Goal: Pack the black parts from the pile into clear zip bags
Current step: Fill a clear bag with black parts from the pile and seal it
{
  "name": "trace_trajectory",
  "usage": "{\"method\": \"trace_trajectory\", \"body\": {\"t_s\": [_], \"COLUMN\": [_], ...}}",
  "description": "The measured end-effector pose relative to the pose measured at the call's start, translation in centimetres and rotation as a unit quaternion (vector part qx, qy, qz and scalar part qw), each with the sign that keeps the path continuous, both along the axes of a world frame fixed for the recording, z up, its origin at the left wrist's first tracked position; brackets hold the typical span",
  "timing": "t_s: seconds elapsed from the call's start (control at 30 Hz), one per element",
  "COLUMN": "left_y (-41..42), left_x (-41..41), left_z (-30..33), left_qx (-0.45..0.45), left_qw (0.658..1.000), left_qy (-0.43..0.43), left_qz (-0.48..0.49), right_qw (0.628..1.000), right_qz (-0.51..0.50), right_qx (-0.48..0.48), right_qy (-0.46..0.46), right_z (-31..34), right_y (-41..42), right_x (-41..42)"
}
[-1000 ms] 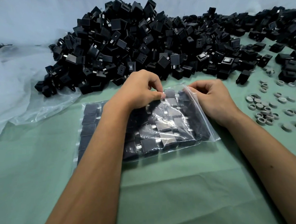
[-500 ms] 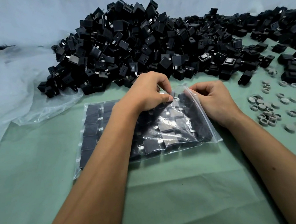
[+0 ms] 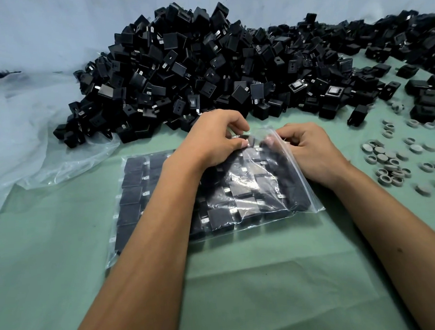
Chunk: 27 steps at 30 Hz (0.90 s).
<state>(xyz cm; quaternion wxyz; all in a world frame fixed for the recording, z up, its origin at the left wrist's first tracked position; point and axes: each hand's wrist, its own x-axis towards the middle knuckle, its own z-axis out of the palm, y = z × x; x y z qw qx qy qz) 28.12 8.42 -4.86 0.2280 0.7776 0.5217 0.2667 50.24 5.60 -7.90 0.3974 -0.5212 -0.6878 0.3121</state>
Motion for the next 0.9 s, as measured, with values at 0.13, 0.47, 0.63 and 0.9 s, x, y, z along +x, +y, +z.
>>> {"method": "trace_trajectory", "body": {"t_s": [0.13, 0.47, 0.63, 0.9], "left_y": [-0.11, 0.05, 0.19, -0.02], "left_x": [-0.02, 0.62, 0.38, 0.82], "left_z": [-0.08, -0.07, -0.45, -0.51], "left_qx": [0.014, 0.02, -0.01, -0.011], "left_qw": [1.0, 0.998, 0.998, 0.997], "left_qy": [0.008, 0.061, 0.061, 0.06], "left_qz": [0.005, 0.004, 0.025, 0.038], "right_qw": [0.999, 0.999, 1.0, 0.997], "right_qz": [0.02, 0.014, 0.013, 0.043], "right_qx": [-0.004, 0.028, 0.009, 0.063], "right_qy": [0.026, 0.006, -0.004, 0.015], "right_z": [0.08, -0.14, 0.09, 0.55], "right_y": [-0.15, -0.02, -0.2, -0.7], "right_x": [0.1, 0.03, -0.18, -0.25]}}
